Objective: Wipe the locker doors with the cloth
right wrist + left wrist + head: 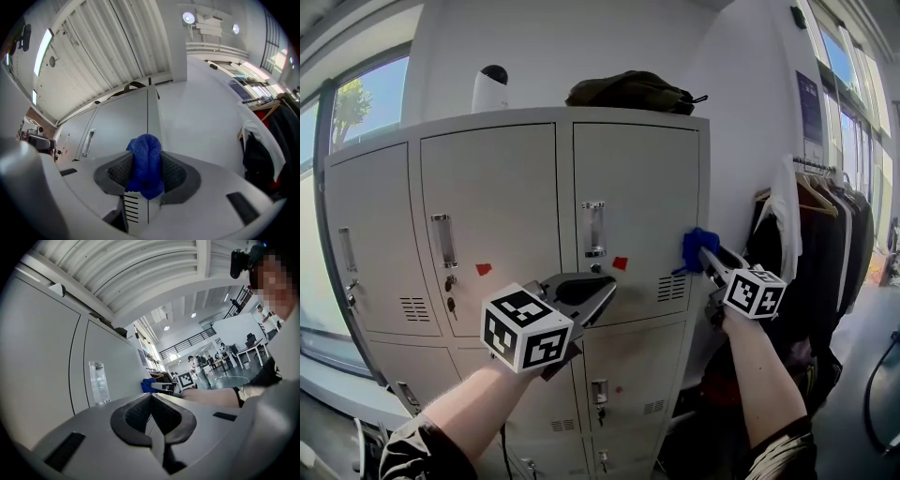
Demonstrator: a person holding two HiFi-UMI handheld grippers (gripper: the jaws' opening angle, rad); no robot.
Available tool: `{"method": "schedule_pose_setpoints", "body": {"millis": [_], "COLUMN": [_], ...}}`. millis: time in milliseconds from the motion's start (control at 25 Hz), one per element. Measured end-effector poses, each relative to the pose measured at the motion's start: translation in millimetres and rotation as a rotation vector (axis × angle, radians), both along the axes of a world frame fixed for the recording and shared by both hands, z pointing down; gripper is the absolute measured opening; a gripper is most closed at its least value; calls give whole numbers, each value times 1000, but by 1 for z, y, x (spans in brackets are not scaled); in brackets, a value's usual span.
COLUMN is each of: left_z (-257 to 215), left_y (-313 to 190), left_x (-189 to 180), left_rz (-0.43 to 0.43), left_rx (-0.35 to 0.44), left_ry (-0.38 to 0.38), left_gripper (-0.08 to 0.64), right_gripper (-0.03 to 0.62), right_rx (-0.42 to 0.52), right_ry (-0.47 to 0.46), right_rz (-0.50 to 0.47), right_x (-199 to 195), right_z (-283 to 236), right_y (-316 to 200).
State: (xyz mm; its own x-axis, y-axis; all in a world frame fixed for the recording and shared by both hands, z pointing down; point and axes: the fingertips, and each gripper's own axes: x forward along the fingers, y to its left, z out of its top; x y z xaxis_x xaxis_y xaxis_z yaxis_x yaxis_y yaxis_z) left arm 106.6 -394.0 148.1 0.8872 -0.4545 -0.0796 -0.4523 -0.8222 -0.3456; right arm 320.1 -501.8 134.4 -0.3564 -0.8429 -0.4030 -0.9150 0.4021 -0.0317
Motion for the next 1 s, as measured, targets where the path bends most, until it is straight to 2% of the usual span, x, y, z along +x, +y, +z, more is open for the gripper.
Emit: {"method": "schedule_pose_setpoints", "body": {"millis": [120, 360, 600, 800, 1000], "left_z": [1, -1, -11, -10, -6], "left_y": [1, 1, 7, 5, -1], "left_x": [-2, -20, -48, -65, -65], "left_rz": [-2, -23, -58, -81, -81], "left_rx": [3, 1, 17, 10, 3], "left_ry": [0, 14, 38, 46, 46], "left_gripper": [6, 7, 8, 6, 8], "right_gripper": [153, 155, 153, 153, 155], "right_rx": [14, 70, 50, 27, 50], "right_ry": [0, 72, 99, 99, 107], "right_rz": [-22, -186, -287, -313, -302], "right_x": [-11, -100, -163, -186, -177], "right_z": [3, -5, 6, 18, 22], "right_y": [8, 32, 32, 21, 15]}}
